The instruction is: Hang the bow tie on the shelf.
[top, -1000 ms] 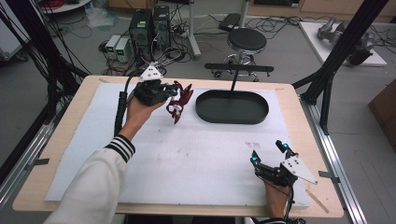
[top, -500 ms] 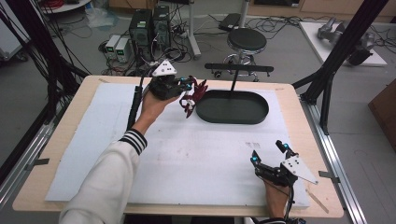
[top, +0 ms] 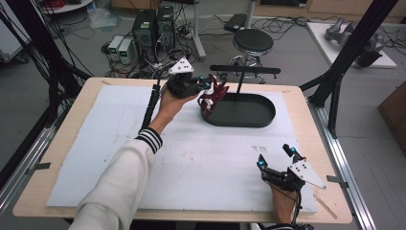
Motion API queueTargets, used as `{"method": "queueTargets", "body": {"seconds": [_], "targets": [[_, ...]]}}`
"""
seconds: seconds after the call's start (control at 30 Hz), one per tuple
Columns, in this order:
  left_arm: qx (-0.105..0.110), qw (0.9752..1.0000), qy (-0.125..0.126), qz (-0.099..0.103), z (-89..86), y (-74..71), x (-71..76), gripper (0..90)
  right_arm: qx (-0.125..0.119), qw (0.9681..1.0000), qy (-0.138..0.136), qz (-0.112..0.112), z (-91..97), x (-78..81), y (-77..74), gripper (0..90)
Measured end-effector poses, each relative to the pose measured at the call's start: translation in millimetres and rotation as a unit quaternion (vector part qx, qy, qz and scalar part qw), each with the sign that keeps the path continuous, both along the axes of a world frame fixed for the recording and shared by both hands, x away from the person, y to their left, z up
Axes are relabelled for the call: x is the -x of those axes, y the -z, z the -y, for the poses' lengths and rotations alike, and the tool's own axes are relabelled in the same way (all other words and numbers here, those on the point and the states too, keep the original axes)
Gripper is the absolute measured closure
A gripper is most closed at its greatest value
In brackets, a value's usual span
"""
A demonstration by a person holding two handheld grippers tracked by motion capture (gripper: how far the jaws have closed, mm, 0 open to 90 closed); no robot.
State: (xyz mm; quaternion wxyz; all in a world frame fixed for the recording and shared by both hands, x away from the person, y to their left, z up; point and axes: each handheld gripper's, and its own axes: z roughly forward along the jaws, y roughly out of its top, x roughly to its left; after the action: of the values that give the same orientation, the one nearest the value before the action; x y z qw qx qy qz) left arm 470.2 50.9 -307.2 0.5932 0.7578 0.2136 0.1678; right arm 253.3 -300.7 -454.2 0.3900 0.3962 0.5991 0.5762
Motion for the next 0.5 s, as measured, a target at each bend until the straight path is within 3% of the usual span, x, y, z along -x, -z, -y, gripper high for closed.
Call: {"method": "queueTargets", "body": {"seconds": [0.07,0.23,0.5], "targets": [[0.005,1.0000,0.000,-0.007,8.2,-0.2,-5.2,83.6,0.000,1.0000,0.000,0.000,0.1,0.0,0.0,4.3],[0.008,0.9999,-0.007,-0.002,17.5,-3.9,-10.9,83.6,-0.003,1.0000,0.000,-0.001,0.2,0.3,0.1,4.3],[0.010,0.9995,-0.030,-0.009,18.4,-3.3,-23.8,83.6,-0.003,1.0000,0.000,-0.001,0.3,0.4,0.1,4.3]]}}
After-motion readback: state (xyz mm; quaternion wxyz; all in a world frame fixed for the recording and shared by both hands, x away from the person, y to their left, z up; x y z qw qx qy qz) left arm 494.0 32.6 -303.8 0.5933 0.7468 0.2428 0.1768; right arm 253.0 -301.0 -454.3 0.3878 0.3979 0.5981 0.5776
